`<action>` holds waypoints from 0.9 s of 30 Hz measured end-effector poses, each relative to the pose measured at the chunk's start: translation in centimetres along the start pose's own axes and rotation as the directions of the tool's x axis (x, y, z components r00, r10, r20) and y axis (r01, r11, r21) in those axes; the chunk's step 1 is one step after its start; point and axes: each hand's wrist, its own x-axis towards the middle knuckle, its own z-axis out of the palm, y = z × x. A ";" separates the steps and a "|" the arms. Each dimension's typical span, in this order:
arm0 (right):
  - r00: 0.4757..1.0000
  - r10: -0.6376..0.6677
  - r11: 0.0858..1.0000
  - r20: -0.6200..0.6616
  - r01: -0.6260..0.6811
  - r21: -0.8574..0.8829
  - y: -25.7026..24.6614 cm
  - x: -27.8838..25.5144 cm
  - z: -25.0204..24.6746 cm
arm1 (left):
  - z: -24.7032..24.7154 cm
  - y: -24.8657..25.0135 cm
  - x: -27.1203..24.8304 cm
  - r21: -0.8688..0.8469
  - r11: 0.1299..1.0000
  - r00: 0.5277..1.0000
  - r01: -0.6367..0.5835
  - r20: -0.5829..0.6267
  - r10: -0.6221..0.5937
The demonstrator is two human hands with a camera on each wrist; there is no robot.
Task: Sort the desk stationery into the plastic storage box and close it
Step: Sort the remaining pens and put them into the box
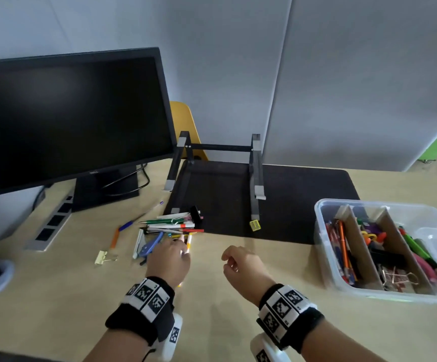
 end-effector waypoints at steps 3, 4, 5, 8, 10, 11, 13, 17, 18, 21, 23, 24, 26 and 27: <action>0.999 0.017 1.000 0.043 -0.017 0.005 -1.0 1.5 2.7 | -0.3 -2.6 0.7 0.026 0.997 0.997 0.075 -0.004 -0.075; 0.998 0.022 1.000 0.056 -0.022 -0.003 -1.3 1.9 3.6 | -0.3 -3.4 1.0 0.021 0.996 0.996 0.087 -0.003 -0.087; 0.997 0.027 1.000 0.070 -0.026 -0.015 -1.5 2.3 4.5 | -0.3 -4.1 1.2 0.017 0.996 0.996 0.091 -0.002 -0.091; 0.993 0.054 0.998 0.109 -0.050 -0.037 -2.3 3.5 6.7 | -0.2 -5.7 2.0 -0.011 0.994 0.994 0.104 -0.014 -0.105; 0.989 0.066 0.997 0.135 -0.060 -0.049 -2.8 4.1 7.7 | -0.2 -6.6 2.6 -0.017 0.994 0.994 0.110 -0.010 -0.110; 0.987 0.054 0.997 0.154 -0.044 -0.064 -3.0 4.3 8.2 | -0.2 -6.9 2.8 -0.022 0.994 0.994 0.105 -0.007 -0.106; 0.977 0.001 0.992 0.212 0.026 -0.122 -3.4 4.7 9.1 | 0.0 -7.5 3.2 -0.036 0.995 0.996 0.089 -0.007 -0.089; 0.970 -0.051 0.970 0.240 0.105 -0.218 -4.0 4.9 10.1 | 0.3 -8.3 3.9 -0.037 0.998 0.998 0.054 -0.021 -0.055; 0.974 -0.048 0.966 0.223 0.103 -0.239 -4.0 5.0 10.2 | 0.4 -8.5 4.0 -0.038 0.998 0.999 0.046 -0.022 -0.047; 0.983 -0.016 0.951 0.183 0.071 -0.300 -4.0 5.2 10.2 | 0.7 -8.8 4.2 -0.027 0.999 0.999 0.037 -0.018 -0.037; 0.989 0.005 0.936 0.148 0.047 -0.350 -3.8 5.3 10.4 | 0.9 -9.0 4.5 -0.030 0.999 1.000 0.020 -0.017 -0.021; 0.992 0.021 0.929 0.128 0.028 -0.369 -3.8 5.4 10.6 | 1.0 -9.0 4.6 -0.028 1.000 1.000 0.013 -0.023 -0.013; 0.995 0.061 0.916 0.077 -0.025 -0.401 -3.6 5.6 10.9 | 1.0 -8.9 4.9 -0.036 0.999 0.999 0.003 -0.036 -0.004; 0.995 0.078 0.904 0.060 -0.045 -0.425 -3.5 5.8 11.0 | 1.0 -8.8 5.1 -0.049 0.999 0.999 -0.003 -0.042 0.000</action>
